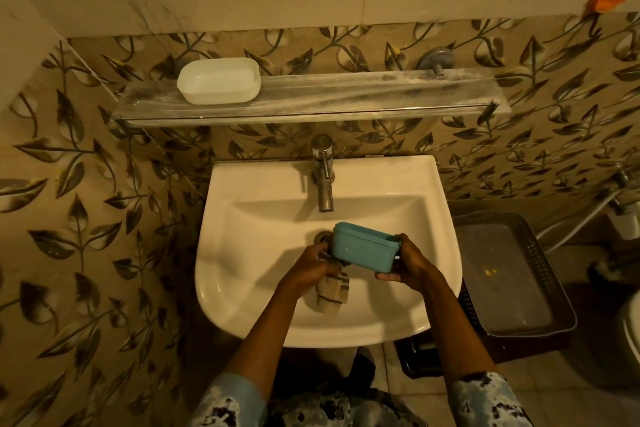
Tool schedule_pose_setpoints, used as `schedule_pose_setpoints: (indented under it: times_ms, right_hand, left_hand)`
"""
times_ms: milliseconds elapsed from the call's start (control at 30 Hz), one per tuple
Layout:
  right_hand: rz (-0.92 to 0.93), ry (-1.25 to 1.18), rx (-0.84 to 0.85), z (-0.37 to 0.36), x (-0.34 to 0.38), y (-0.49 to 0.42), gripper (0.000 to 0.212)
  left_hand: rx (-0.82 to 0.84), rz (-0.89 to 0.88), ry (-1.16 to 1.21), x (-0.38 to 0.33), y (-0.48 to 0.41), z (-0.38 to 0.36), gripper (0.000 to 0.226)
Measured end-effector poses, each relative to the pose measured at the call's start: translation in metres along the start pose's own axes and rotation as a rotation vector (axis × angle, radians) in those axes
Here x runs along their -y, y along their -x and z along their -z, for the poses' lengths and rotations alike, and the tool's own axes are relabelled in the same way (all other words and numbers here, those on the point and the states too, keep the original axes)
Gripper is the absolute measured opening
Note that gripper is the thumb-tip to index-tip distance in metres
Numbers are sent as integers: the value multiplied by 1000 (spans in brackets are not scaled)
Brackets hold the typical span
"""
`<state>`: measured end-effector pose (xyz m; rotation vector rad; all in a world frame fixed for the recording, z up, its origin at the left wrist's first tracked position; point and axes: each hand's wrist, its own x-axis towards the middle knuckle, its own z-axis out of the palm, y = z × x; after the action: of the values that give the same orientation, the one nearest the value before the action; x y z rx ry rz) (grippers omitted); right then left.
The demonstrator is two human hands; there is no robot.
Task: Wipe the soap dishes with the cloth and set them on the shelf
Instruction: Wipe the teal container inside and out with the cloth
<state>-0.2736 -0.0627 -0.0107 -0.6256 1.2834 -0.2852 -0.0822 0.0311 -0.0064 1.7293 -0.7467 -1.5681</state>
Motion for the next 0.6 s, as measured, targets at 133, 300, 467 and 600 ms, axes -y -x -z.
schedule_pose_setpoints:
  times_ms: [133, 300, 467, 600]
  right_hand:
    - [-154, -111, 57, 3, 0, 1, 30]
    - [-189, -98, 165, -5, -2, 6, 36]
    - [106, 339, -101, 0, -6, 9, 34]
    - [613, 531, -260, 2, 1, 21, 28]
  left_hand:
    - [125, -27, 269, 4, 3, 1, 41]
    - [76, -81, 348, 4, 5, 0, 45]
    - [-158, -149, 147, 1, 3, 2, 40]
    - [-226, -298, -51, -6, 8, 2, 49]
